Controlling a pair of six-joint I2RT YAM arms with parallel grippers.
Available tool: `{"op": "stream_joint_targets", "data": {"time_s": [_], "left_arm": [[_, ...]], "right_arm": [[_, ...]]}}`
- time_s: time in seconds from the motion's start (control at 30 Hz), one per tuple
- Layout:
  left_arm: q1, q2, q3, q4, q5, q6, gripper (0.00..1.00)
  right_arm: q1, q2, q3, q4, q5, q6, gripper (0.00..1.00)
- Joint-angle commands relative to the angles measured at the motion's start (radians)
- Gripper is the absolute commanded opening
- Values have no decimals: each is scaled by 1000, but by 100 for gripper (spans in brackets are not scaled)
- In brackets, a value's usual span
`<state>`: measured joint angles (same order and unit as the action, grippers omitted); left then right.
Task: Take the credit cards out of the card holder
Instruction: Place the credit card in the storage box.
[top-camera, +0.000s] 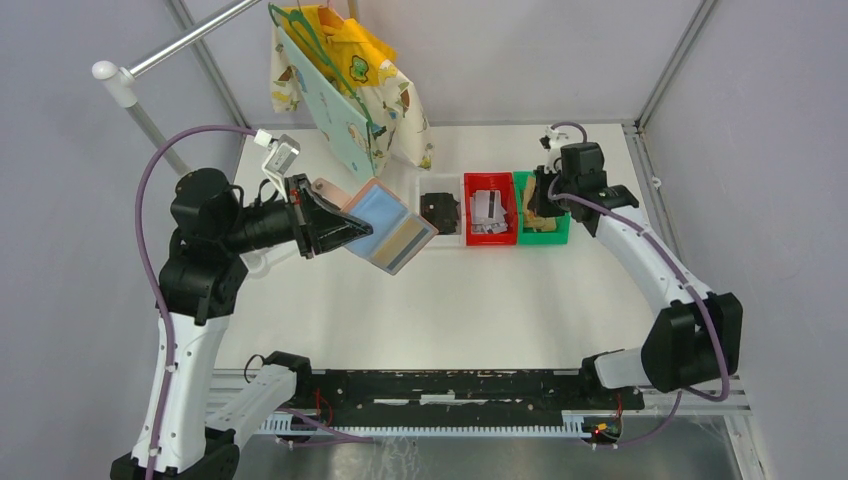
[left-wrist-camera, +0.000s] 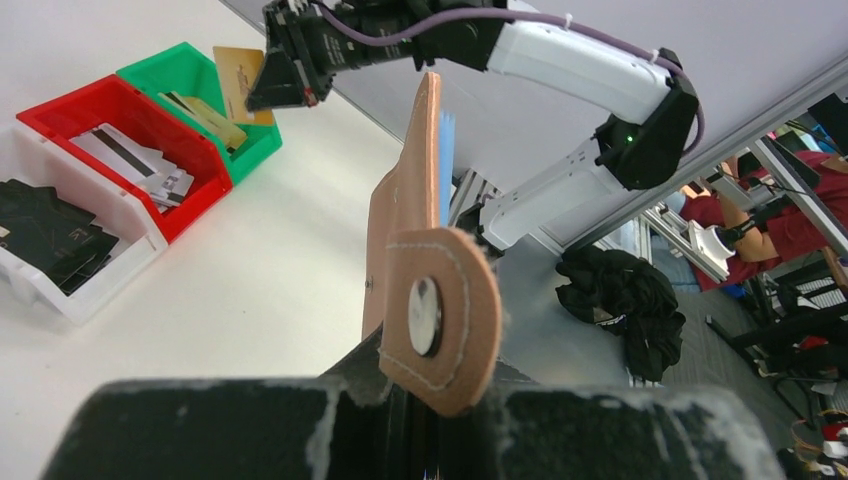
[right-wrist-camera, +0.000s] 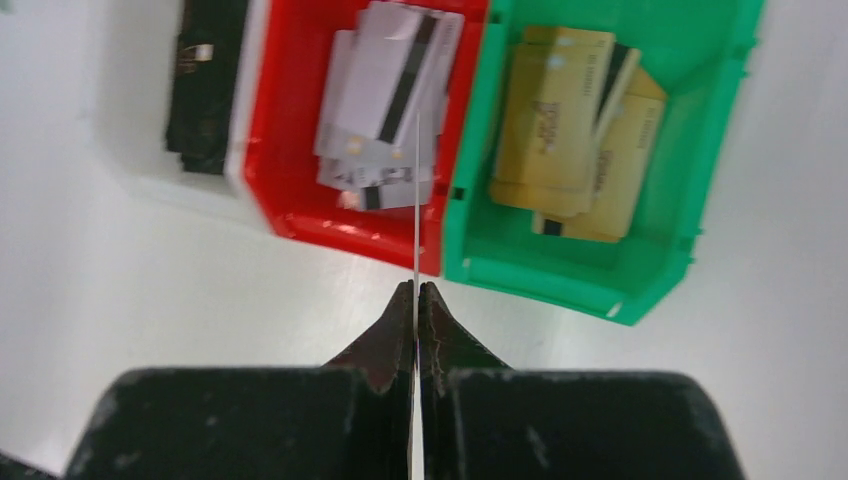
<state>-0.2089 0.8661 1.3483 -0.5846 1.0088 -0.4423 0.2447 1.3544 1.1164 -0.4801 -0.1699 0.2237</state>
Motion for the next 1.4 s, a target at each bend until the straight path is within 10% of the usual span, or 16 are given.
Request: {"op": "stream_joint_targets", "data": {"time_s": [0.0, 0.53, 1.1, 1.37], "left_arm": [[3, 1, 37, 23, 40, 49, 2], [2, 7, 40, 15, 37, 47, 2], [4, 13, 43, 17, 37, 50, 2], [3, 17, 43, 23, 37, 43, 2]], "right_arm": [[-20, 100, 119, -75, 163, -80, 0], [-35, 434, 345, -143, 324, -140, 0], [-46, 590, 365, -112, 151, -167, 0], [-54, 572, 358, -121, 230, -161, 48]]}}
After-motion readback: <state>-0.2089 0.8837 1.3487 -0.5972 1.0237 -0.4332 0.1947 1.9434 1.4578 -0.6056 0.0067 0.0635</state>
